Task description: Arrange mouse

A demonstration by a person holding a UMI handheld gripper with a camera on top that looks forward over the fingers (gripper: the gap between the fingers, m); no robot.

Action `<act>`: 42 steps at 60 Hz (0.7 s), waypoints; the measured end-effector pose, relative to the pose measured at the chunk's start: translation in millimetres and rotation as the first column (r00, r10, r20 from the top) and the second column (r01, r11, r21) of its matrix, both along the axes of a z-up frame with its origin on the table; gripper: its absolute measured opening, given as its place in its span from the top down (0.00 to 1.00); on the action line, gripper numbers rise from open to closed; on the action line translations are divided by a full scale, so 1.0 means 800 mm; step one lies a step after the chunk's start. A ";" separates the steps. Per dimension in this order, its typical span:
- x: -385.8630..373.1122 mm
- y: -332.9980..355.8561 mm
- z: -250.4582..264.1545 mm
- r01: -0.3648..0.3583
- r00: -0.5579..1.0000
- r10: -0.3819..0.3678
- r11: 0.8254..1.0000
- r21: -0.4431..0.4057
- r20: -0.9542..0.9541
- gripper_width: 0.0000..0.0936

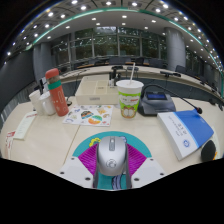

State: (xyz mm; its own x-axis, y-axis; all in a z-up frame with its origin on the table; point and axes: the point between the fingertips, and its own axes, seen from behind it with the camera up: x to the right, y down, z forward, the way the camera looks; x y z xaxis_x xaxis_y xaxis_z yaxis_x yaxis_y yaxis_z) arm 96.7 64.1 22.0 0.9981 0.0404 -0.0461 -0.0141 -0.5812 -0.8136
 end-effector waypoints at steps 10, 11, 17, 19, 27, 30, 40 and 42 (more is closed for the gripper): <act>0.003 -0.004 -0.041 -0.017 0.999 0.018 0.998 -0.055 0.027 0.49; 0.003 -0.003 -0.039 -0.021 0.999 0.022 0.999 -0.045 0.032 0.48; -0.001 -0.012 -0.029 -0.036 0.998 0.039 0.998 -0.056 0.048 0.24; -0.004 -0.017 -0.020 -0.038 0.998 0.041 0.998 -0.053 0.049 0.10; -0.012 -0.053 0.034 -0.009 0.997 0.010 1.000 -0.021 0.079 0.08; -0.019 -0.077 0.057 0.000 0.996 0.000 1.000 -0.011 0.088 0.08; -0.049 -0.183 0.134 0.041 0.993 -0.043 0.999 0.023 0.107 0.08; -0.057 -0.208 0.147 0.050 0.993 -0.052 0.998 0.026 0.110 0.08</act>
State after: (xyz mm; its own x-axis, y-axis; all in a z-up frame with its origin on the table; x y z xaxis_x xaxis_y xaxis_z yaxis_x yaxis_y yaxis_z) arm 51.4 -102.5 139.3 0.9978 -0.0111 0.0651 0.0476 -0.5629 -0.8251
